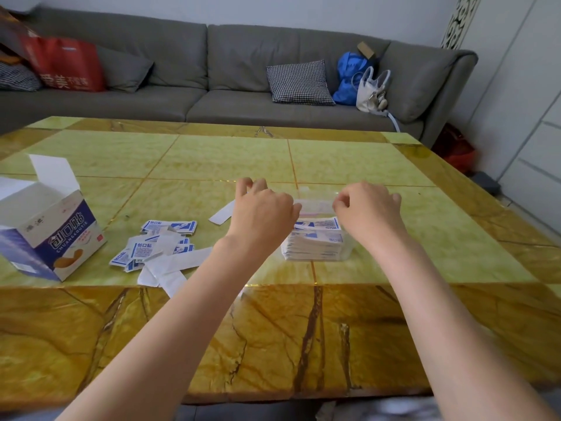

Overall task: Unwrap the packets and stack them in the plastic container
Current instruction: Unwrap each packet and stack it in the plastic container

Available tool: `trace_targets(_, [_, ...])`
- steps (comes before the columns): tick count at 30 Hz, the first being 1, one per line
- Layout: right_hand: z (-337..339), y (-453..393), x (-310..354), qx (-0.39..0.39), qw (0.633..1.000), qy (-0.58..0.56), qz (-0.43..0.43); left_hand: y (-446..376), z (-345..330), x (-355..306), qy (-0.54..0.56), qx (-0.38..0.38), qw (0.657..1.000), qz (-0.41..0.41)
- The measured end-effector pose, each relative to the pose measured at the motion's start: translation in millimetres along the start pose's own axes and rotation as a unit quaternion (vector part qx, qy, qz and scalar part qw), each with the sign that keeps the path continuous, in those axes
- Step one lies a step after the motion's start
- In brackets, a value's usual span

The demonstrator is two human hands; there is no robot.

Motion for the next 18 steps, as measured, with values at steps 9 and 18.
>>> trace_targets(9, [-7, 34, 102, 0.065, 0.949, -0.267, 0.152, 19, 24, 75, 0.063, -0.106, 0.989, 0.081])
trace_targets(18, [-116, -10, 173, 0.160, 0.973, -0.161, 0.046, 76, -12, 163, 0.075, 0.186, 0.968, 0.151])
Point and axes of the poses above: each hand's wrist, its own y-axis away from the middle knuckle, its own z-axis out of the back of the hand, x = y × z, the point moved 5 cm from there along -y, towards the middle knuckle, and after that the axes turned 3 degrees about z, right-handed, at the moved point
